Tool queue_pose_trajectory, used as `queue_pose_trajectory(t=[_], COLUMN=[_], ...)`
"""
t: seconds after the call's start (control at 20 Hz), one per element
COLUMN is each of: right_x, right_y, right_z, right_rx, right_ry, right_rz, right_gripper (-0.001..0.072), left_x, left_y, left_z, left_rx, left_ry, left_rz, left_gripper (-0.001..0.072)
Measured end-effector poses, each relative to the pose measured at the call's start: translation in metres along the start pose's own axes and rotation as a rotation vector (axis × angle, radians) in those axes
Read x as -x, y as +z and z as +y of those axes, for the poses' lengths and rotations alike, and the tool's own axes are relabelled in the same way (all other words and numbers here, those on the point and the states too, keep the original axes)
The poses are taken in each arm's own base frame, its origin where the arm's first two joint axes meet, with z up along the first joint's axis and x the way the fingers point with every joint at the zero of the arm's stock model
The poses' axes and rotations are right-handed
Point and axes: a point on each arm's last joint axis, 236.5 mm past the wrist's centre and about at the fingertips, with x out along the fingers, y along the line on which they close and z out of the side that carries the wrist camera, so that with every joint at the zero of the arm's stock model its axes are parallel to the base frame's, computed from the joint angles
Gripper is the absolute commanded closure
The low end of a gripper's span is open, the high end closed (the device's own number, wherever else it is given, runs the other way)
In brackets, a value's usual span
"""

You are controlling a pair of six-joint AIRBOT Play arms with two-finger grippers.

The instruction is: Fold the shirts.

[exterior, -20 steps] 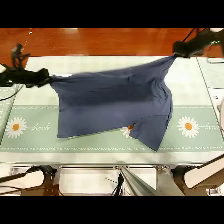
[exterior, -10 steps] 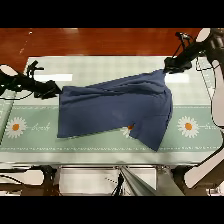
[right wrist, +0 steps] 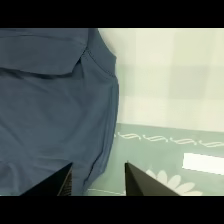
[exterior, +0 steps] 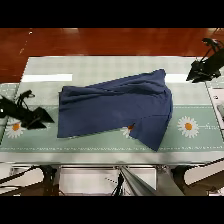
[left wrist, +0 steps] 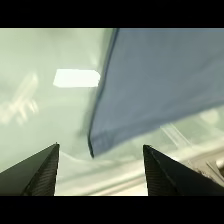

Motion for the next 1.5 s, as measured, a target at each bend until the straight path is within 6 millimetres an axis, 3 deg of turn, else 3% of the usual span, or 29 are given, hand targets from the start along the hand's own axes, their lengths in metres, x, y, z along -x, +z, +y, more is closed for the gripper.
queue_pose_trajectory(t=[0.2,0.5,0.55,0.6,0.65,0.95,1.0,1.05,1.1,1.25,1.5], right_x=[0.006,0.009,0.009,0.009,0.009,0.003,0.000,-0.005,-0.012,-0.042,-0.100], right_y=[-0.005,-0.002,-0.001,-0.001,0.000,-0.011,-0.017,-0.025,-0.036,-0.070,-0.114], right_z=[-0.005,-0.002,-0.002,-0.002,-0.002,-0.023,-0.030,-0.036,-0.042,-0.044,-0.021], right_rx=[-0.032,-0.035,-0.034,-0.034,-0.035,-0.067,-0.086,-0.106,-0.132,-0.192,-0.233], right_ry=[0.048,0.083,0.087,0.087,0.086,0.036,0.029,0.029,0.037,0.125,0.255], right_rz=[-0.021,-0.044,-0.049,-0.052,-0.056,-0.040,-0.034,-0.029,-0.015,0.030,0.097], right_gripper=[0.0286,0.0286,0.0286,0.0286,0.0286,0.0286,0.0270,0.0205,0.0164,0.0166,0.0181], left_x=[-0.026,-0.052,-0.057,-0.064,-0.071,-0.091,-0.092,-0.093,-0.093,-0.094,-0.094], left_y=[-0.023,-0.010,-0.006,-0.004,0.002,0.002,0.002,0.002,0.002,0.002,0.002], left_z=[-0.004,-0.027,-0.034,-0.038,-0.038,-0.057,-0.058,-0.059,-0.059,-0.060,-0.061], left_rx=[0.037,0.060,0.070,0.082,0.092,0.101,0.094,0.087,0.078,0.054,0.034], left_ry=[-0.087,-0.156,-0.168,-0.166,-0.153,-0.171,-0.172,-0.171,-0.172,-0.171,-0.171], left_rz=[0.019,-0.051,-0.062,-0.061,-0.079,-0.052,-0.051,-0.050,-0.050,-0.050,-0.050], left_gripper=[0.0082,0.0108,0.0168,0.0480,0.0685,0.0687,0.0688,0.0688,0.0687,0.0687,0.0687])
